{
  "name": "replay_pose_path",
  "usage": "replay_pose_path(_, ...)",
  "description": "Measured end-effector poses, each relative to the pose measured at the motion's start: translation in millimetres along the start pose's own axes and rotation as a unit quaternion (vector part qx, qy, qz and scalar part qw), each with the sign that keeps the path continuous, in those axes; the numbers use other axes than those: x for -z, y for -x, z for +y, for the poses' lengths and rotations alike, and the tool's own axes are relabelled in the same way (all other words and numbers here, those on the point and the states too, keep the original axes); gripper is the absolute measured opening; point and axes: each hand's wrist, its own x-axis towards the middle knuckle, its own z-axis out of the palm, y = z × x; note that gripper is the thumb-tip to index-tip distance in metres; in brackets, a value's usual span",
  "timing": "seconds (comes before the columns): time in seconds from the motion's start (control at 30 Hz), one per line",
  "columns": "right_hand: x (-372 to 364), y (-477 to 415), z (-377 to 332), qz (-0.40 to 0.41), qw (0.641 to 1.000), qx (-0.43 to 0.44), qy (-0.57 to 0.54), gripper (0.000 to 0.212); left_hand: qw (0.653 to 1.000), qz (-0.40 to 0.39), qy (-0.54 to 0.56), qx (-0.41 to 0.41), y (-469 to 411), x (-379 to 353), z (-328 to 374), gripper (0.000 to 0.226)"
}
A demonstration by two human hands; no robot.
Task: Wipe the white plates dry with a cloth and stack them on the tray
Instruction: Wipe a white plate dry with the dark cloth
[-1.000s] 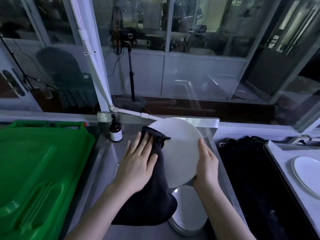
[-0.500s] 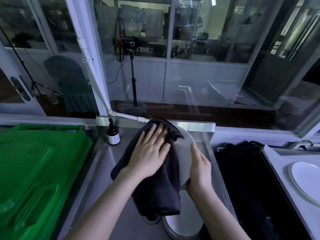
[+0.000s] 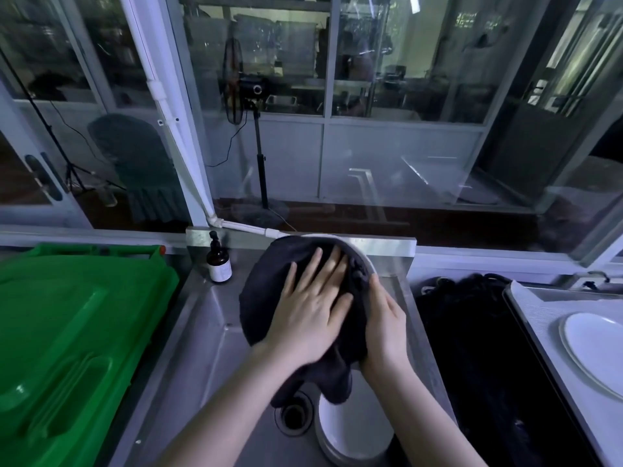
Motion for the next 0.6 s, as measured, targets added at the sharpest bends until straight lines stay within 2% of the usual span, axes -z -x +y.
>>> replay_pose_path(0.13, 6, 6, 3, -0.03, 0.999, -0.009, 0.03, 0.029, 0.998, 0.049, -0.016, 0.026, -24, 20, -19, 0.074)
replay_pose_path(0.2, 15, 6, -4, -0.065, 0.996, 0.001, 0.059, 0.036, 0.995, 0.081, -0.003, 0.053, -28, 27, -35, 0.063)
replay_pose_path(0.27, 25, 3, -14, -0.095, 0.991, 0.022, 0.088, 0.036, 0.986, 0.091, 0.096, 0.102, -28, 34, -48, 0.049)
replay_pose_path(0.33, 32, -3, -27, -0.116, 0.986, 0.036, 0.116, 0.022, 0.963, 0.125, 0.197, 0.135, -25, 39, -54, 0.045)
replay_pose_path(0.4, 35, -10, -41, -0.146, 0.975, 0.063, 0.158, 0.014, 0.956, 0.151, 0.226, 0.108, -21, 44, -56, 0.039)
replay_pose_path(0.47, 36, -16, -53, -0.177, 0.954, 0.103, 0.217, 0.018, 0.959, 0.133, 0.242, 0.066, -20, 49, -56, 0.035)
replay_pose_path(0.53, 34, -20, -62, -0.21, 0.932, 0.121, 0.27, 0.021, 0.963, 0.082, 0.256, 0.034, -21, 55, -54, 0.035)
replay_pose_path(0.6, 31, -21, -63, -0.243, 0.905, 0.132, 0.324, 0.025, 0.964, 0.002, 0.266, 0.009, -22, 60, -52, 0.048)
